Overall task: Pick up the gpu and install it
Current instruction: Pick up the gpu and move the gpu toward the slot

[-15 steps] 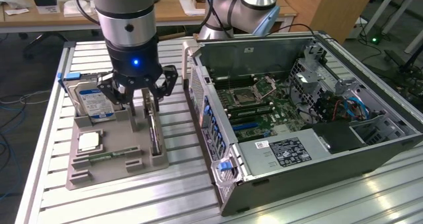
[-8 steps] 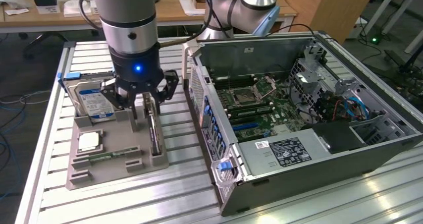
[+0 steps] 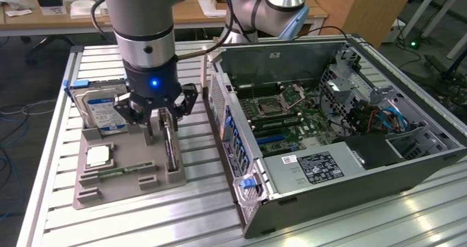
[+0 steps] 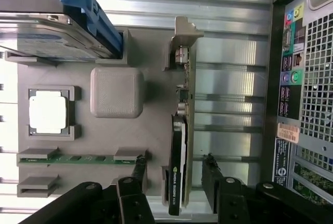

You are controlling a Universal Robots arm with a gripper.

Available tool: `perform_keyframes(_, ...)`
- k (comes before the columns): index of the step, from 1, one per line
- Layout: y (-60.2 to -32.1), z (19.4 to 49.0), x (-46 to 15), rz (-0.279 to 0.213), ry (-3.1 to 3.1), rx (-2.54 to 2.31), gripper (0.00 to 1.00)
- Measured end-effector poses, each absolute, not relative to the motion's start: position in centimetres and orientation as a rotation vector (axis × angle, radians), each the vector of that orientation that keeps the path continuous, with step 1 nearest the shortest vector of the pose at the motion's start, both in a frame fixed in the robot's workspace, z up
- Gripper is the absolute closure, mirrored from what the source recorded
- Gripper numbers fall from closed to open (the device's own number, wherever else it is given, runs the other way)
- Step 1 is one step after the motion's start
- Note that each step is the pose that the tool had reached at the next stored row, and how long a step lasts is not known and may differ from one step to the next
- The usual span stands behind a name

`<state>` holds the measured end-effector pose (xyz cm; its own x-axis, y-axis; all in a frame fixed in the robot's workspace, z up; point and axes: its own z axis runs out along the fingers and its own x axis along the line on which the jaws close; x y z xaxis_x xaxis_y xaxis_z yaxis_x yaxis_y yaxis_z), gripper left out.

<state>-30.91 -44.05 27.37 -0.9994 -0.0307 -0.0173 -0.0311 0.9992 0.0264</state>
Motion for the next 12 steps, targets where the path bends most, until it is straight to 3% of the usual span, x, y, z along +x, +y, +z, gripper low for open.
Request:
perform_keyframes(5,-44.1,26.5,-30.8,0.039,3.124,-0.048,0.28)
perform_keyframes(12,-44.0,25.2,-30.6,0.039,3.124,-0.003,0.28)
